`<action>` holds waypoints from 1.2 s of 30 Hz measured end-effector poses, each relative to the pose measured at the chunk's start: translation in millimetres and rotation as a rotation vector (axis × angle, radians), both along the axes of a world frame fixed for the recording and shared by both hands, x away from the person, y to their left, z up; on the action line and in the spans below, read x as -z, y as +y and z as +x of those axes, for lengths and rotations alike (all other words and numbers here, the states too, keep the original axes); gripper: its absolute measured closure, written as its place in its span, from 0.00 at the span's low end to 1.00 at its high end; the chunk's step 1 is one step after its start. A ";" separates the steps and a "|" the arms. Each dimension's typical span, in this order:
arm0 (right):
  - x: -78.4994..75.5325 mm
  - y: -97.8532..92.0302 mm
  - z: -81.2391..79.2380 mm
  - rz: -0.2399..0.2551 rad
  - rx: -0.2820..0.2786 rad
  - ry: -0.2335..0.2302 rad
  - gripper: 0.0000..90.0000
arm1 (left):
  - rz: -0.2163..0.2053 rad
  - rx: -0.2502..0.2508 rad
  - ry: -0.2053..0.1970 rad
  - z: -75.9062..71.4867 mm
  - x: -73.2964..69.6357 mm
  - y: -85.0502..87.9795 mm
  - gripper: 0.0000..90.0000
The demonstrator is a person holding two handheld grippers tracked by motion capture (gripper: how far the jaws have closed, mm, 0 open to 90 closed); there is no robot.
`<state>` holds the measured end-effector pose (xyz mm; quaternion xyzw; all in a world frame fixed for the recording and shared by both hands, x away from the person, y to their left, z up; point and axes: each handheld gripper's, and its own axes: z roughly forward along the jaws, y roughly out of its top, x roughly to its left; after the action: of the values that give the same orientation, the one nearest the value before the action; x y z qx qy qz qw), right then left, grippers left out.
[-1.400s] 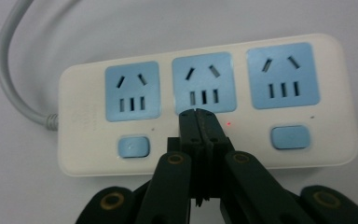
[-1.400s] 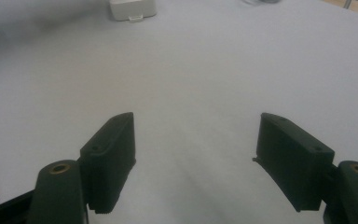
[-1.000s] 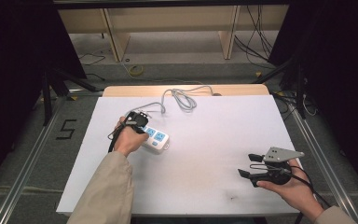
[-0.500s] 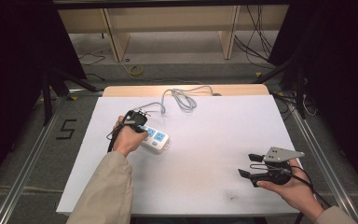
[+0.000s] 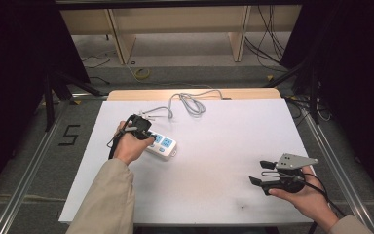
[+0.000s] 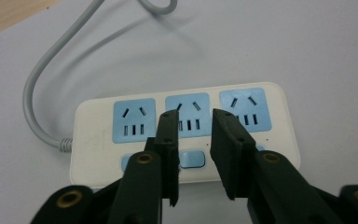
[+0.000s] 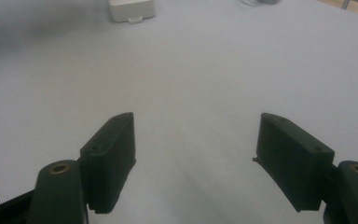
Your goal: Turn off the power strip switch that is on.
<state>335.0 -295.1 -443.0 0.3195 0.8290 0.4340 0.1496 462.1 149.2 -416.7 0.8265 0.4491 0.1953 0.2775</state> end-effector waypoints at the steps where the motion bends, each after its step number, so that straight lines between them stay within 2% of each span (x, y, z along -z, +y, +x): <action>1: 0.1 0.2 0.0 -0.001 0.000 0.000 0.32 | -0.008 0.005 -0.009 -0.7 -0.3 0.1 0.70; 6: 0.0 0.1 -0.2 0.001 -0.001 0.001 0.32 | -0.031 -0.003 -0.036 -3.3 -1.5 1.8 0.51; 14: 0.0 -0.2 -0.2 0.002 -0.001 0.002 0.32 | -0.057 0.000 -0.064 -7.3 -4.1 1.0 0.33; 21: 0.0 -0.2 -0.1 0.003 0.000 0.002 0.32 | -0.110 0.019 -0.085 -16.3 -3.0 3.6 0.31; 29: -0.2 -0.2 -0.3 0.005 0.001 0.002 0.32 | -0.111 0.065 -0.122 -34.1 -2.2 1.9 0.28; 36: -0.1 -0.2 -0.4 0.004 0.000 0.002 0.32 | -0.125 0.089 -0.133 -51.3 -0.2 2.1 0.27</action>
<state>334.5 -295.3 -442.9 0.3204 0.8283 0.4353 0.1479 410.8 151.3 -416.5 0.8118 0.4041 0.2088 0.3663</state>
